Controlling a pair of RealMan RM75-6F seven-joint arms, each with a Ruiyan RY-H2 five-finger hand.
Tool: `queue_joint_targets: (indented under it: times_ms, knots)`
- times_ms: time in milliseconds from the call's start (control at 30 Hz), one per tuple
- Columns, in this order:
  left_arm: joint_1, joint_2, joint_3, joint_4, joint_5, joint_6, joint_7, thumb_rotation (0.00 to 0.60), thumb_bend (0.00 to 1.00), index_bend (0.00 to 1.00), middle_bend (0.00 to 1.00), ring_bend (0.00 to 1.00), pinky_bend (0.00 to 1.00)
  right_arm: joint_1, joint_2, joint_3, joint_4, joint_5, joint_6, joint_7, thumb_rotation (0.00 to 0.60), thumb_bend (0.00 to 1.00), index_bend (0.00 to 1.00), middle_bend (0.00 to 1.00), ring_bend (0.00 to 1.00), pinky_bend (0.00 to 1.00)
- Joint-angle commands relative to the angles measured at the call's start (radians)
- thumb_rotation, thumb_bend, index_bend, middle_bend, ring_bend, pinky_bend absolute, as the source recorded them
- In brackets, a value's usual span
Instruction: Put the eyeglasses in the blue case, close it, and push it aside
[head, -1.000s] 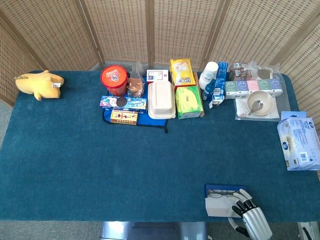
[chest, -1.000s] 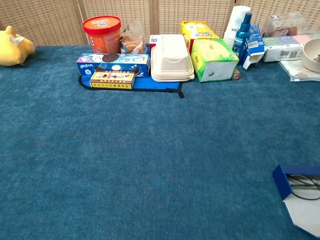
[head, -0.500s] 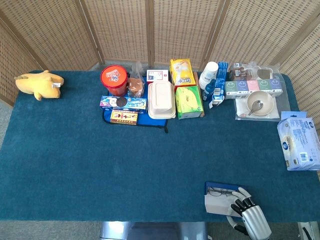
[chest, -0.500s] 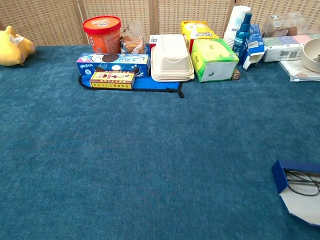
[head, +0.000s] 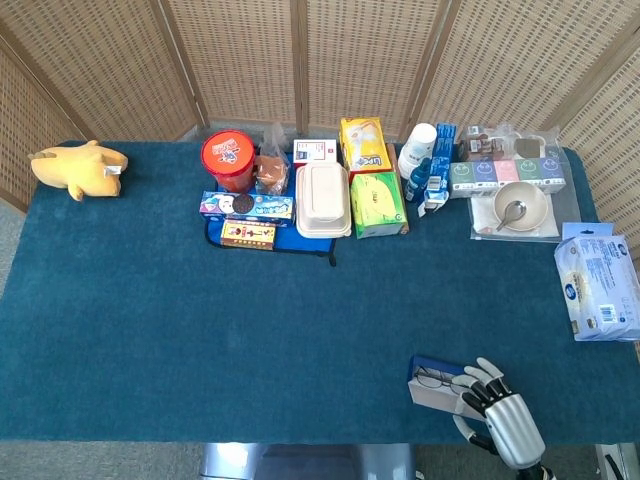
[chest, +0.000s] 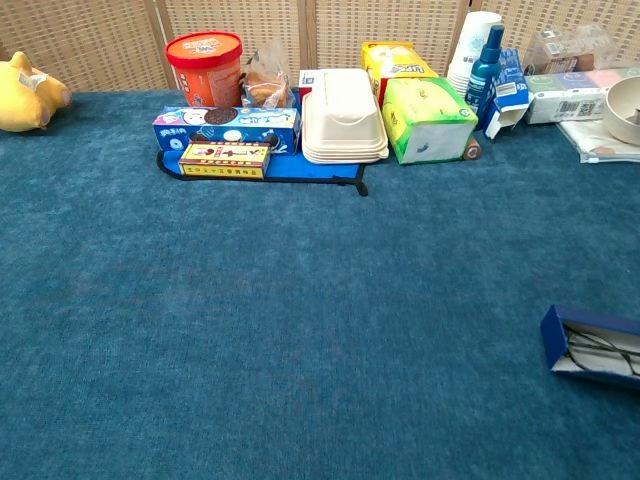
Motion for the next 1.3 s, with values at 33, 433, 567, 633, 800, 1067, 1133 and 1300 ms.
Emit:
queue_joint_targets:
  times_ms: [33,433,567,633,800,1067,1133,1300]
  knots:
    - [0.0,-0.001,0.0,0.001,0.0,0.0,0.0,0.597,0.34,0.32,0.28,0.3,0.24,0.021,0.02,0.013,-0.031,0.005,-0.023,-0.009,0.6,0.41,0.64,0.37,0.25,0.18]
    - [0.003,0.001,0.0,-0.001,-0.002,0.0,-0.003,0.596,0.34,0.32,0.28,0.3,0.24,0.079,0.041,0.062,-0.07,0.047,-0.099,0.005,0.6,0.41,0.51,0.31,0.23,0.18]
    - [0.003,0.002,0.002,-0.004,0.001,-0.001,-0.008,0.597,0.34,0.32,0.28,0.3,0.24,0.09,0.038,0.074,-0.063,0.06,-0.116,0.001,0.6,0.43,0.43,0.27,0.2,0.18]
    - [0.003,0.003,0.003,-0.005,0.003,-0.002,-0.007,0.598,0.35,0.32,0.28,0.3,0.23,0.094,0.037,0.076,-0.062,0.066,-0.127,0.004,0.6,0.45,0.4,0.25,0.19,0.17]
    - [0.003,0.006,0.004,-0.01,0.003,-0.003,-0.015,0.598,0.34,0.32,0.28,0.3,0.23,0.103,0.032,0.081,-0.051,0.075,-0.147,-0.006,0.6,0.45,0.31,0.2,0.14,0.16]
    - [0.004,0.009,0.007,-0.013,0.003,-0.007,-0.016,0.594,0.34,0.32,0.28,0.3,0.23,0.116,0.016,0.088,-0.018,0.086,-0.165,-0.001,0.6,0.45,0.28,0.19,0.13,0.15]
    - [0.004,0.008,0.007,-0.011,0.001,-0.009,-0.017,0.596,0.34,0.32,0.28,0.3,0.23,0.122,0.009,0.092,-0.005,0.089,-0.172,-0.001,0.6,0.45,0.28,0.19,0.13,0.14]
    - [0.005,0.006,0.007,-0.008,0.001,-0.01,-0.02,0.598,0.34,0.32,0.27,0.3,0.23,0.143,0.005,0.1,0.009,0.1,-0.202,0.008,0.6,0.45,0.28,0.19,0.13,0.14]
